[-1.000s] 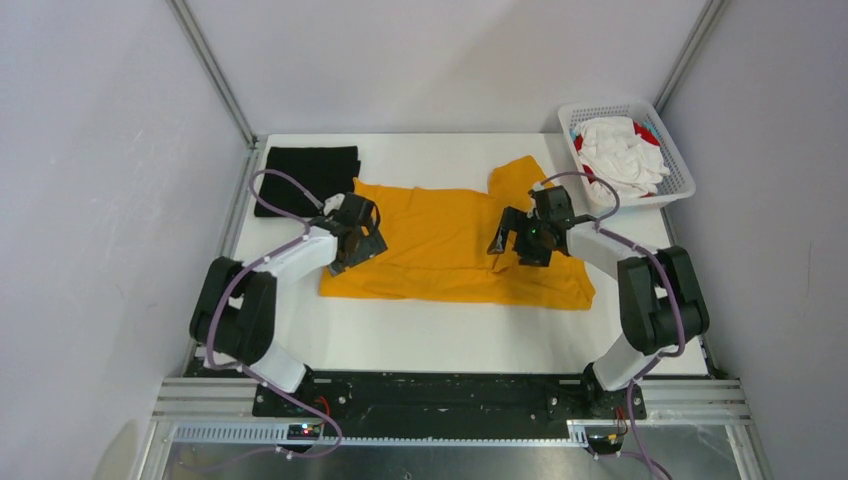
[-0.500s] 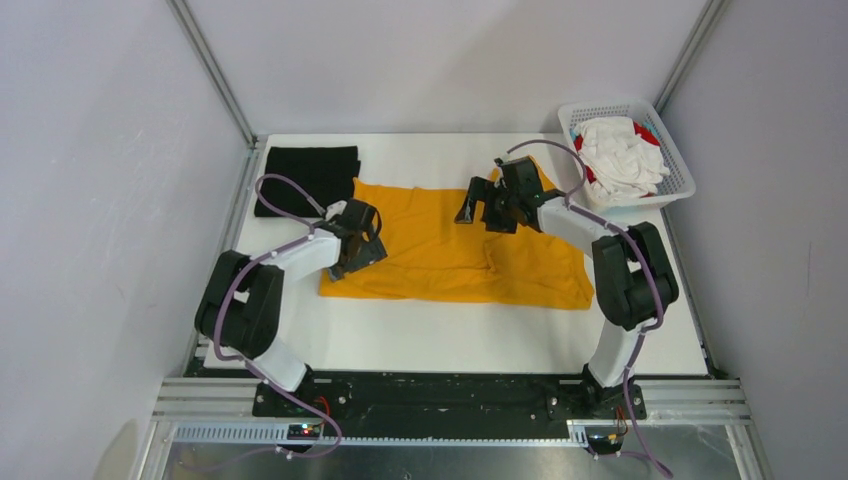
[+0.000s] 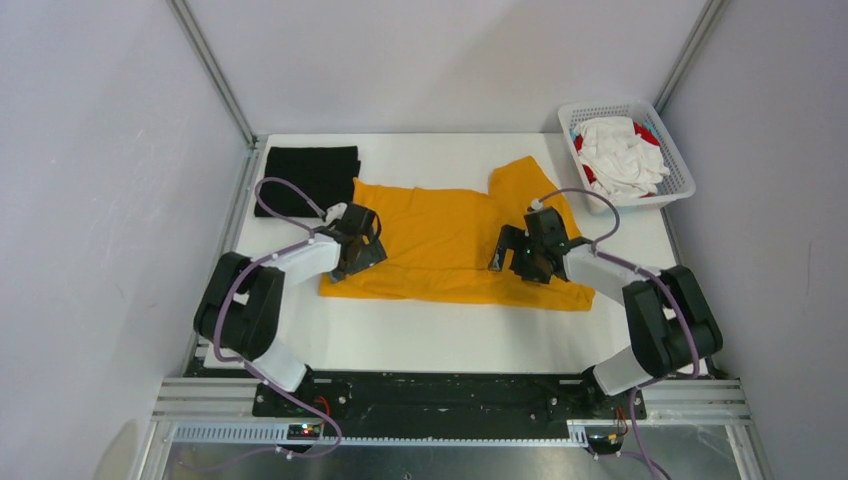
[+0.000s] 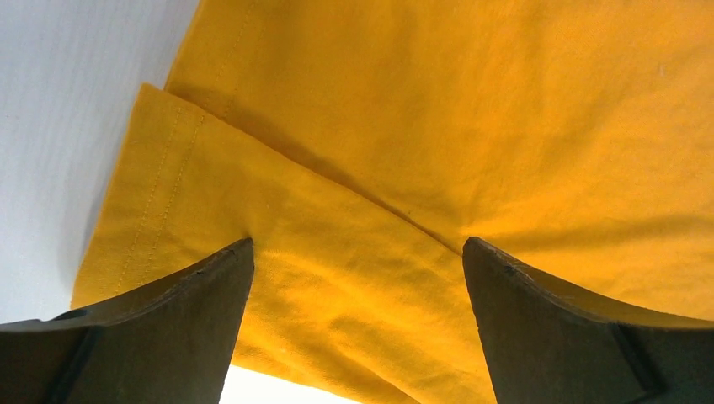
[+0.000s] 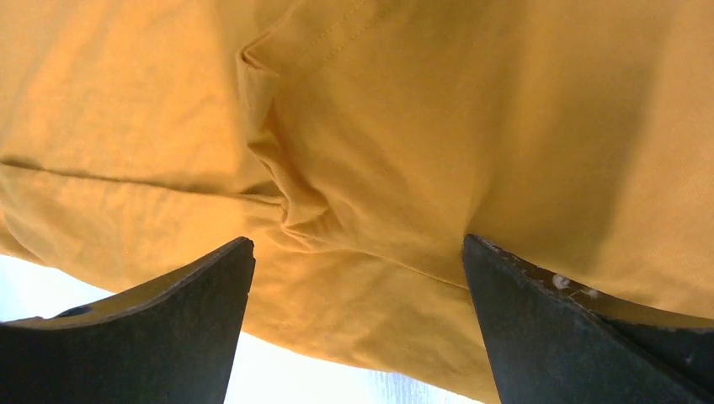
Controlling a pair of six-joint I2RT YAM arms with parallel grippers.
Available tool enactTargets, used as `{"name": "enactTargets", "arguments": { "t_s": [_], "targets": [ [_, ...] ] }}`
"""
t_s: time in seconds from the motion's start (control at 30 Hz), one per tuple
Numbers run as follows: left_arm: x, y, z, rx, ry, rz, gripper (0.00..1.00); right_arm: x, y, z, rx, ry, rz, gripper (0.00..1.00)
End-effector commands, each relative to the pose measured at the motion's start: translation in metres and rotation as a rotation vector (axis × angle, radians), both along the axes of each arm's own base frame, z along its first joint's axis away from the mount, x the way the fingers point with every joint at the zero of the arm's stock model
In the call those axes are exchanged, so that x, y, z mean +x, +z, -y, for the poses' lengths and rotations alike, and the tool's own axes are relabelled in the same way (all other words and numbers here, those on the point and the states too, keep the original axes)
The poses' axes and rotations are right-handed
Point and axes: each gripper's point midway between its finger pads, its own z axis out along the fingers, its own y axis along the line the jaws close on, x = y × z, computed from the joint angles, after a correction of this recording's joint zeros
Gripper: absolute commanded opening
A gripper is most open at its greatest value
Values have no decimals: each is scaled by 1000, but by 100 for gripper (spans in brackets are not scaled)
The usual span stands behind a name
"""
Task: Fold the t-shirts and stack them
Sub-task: Fold the flattened tshirt in 1/3 of the way
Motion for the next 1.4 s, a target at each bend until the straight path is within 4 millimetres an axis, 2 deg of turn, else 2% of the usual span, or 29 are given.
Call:
{"name": "enactTargets", "arguments": {
  "t_s": [0.0,0.03,0.13,0.17,0.2,0.23,0.27,0.3,0.33,0.43,0.53,0.63,0.8,1.03,1.37],
  "targets": [
    [-38,-21,-8,-8,11,-74,100,-22,-9,6,29,-52,-3,100],
    [-51,-28,-12,0,13,-97,100,-33,-12,7,33,-55,-15,99],
    [-71,-25,-9,-37,10,-84,100,-59,-15,9,42,-54,-39,100],
    [-86,-31,-12,-36,13,-103,100,-69,-13,9,50,-49,-34,99],
    [-89,-25,-7,-61,15,-74,100,-79,-16,12,40,-49,-51,99],
    [-103,-32,-11,-57,17,-93,100,-89,-15,14,42,-51,-47,99],
    [-106,-26,-6,-87,24,-64,100,-98,-18,18,33,-50,-67,99],
    [-122,-34,-11,-79,31,-89,100,-108,-17,18,42,-43,-62,100],
    [-126,-30,-9,-106,51,-63,100,-117,-19,20,39,-40,-78,99],
    [-158,-39,-21,-123,107,-80,100,-140,-20,20,58,-15,-88,99],
    [-178,-45,-22,-161,132,-78,100,-157,-22,21,60,7,-100,99],
    [-181,-37,-18,-219,147,-40,100,-167,-22,23,48,14,-113,99],
    [-199,-31,-17,-235,130,-58,100,-176,-14,28,43,0,-90,99],
    [-195,-23,-19,-209,135,-22,100,-174,-11,31,35,5,-62,99],
    [-192,-14,-24,-122,170,-46,100,-156,4,38,49,-53,-27,99]
  ]
}}
